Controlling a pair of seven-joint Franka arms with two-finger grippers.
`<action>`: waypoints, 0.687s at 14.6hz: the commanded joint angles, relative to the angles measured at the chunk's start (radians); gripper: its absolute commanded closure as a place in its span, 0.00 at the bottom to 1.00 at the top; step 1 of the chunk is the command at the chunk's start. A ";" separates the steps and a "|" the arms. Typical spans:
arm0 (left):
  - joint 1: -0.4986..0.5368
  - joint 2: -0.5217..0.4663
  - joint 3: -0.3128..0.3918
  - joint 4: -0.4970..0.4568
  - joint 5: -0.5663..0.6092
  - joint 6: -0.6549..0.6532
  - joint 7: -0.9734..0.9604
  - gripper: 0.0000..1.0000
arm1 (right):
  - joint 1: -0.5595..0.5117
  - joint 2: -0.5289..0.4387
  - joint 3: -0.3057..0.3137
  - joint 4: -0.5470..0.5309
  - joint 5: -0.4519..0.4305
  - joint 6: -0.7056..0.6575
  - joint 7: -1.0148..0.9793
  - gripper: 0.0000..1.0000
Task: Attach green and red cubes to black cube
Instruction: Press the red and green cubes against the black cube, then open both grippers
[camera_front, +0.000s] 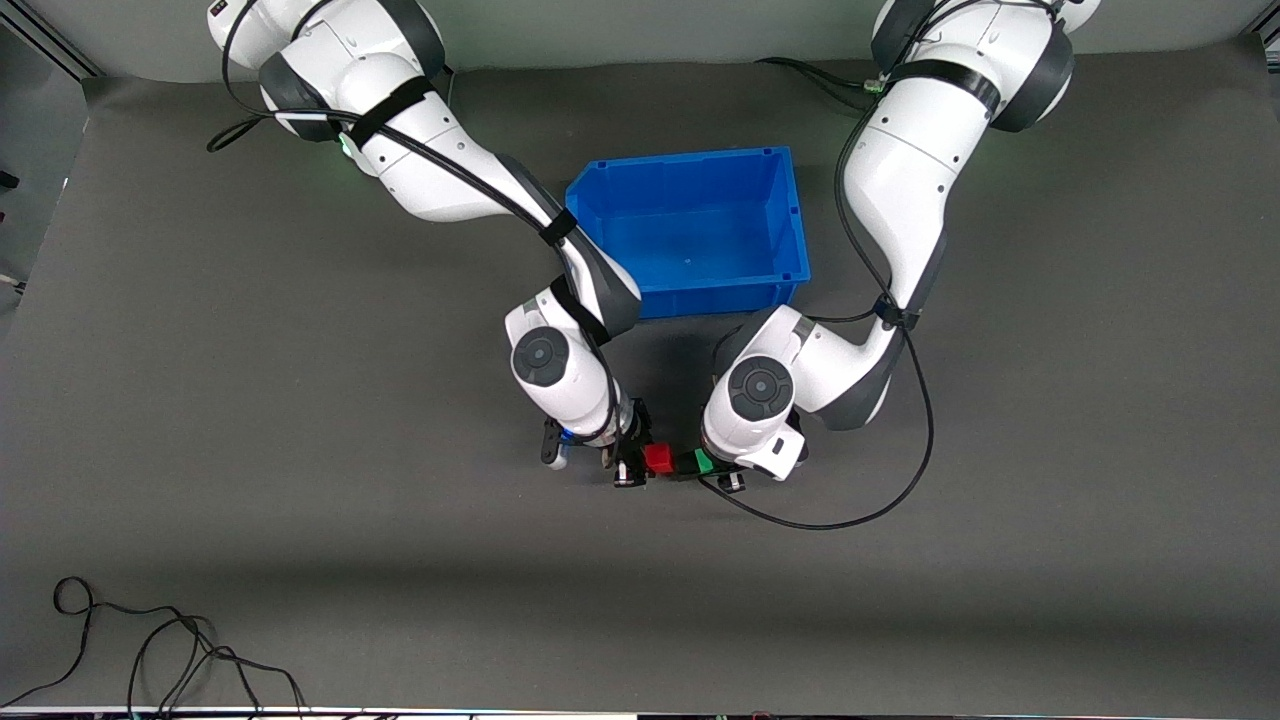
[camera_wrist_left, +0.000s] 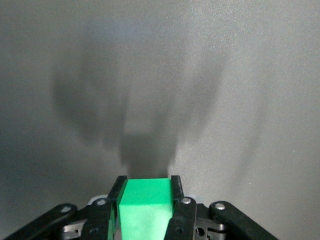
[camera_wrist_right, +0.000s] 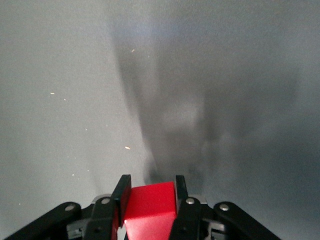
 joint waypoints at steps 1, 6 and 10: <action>-0.017 0.009 0.006 0.027 0.009 -0.004 -0.022 1.00 | 0.010 0.014 -0.008 0.021 -0.061 0.005 0.060 1.00; -0.019 0.009 0.007 0.027 0.010 -0.012 -0.018 1.00 | -0.004 0.048 -0.010 0.030 -0.096 0.007 0.060 1.00; -0.022 0.009 0.007 0.026 0.018 -0.009 -0.017 1.00 | -0.004 0.046 -0.033 0.051 -0.096 0.007 0.047 1.00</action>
